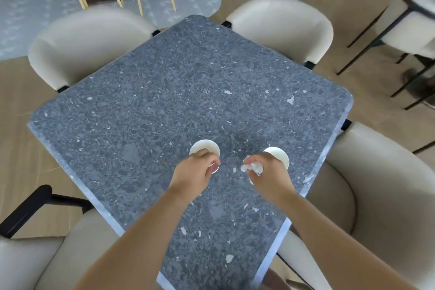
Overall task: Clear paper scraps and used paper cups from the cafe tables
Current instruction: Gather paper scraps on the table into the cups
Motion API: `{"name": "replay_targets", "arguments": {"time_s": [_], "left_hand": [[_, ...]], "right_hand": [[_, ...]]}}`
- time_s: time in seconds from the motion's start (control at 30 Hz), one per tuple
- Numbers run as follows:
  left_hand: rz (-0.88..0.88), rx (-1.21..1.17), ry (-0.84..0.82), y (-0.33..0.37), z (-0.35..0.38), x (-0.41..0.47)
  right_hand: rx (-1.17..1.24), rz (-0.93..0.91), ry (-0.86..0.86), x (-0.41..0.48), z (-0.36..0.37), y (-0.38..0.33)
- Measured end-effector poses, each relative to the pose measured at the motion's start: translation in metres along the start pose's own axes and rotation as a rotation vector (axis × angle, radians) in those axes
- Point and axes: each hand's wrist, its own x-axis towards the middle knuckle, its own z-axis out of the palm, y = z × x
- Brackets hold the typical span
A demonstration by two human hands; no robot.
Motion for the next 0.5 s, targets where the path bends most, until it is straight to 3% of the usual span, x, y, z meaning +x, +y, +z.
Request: {"name": "replay_targets", "arguments": {"time_s": [0.27,0.5], "left_hand": [[0.077,0.047,-0.118,0.040,0.048,0.021],[0.099,0.034,-0.127,0.042,0.053,0.025]], "right_hand": [[0.031,0.069,0.114,0.011,-0.029,0.033],[0.007,0.054,0.077,0.025,-0.034,0.045]]}}
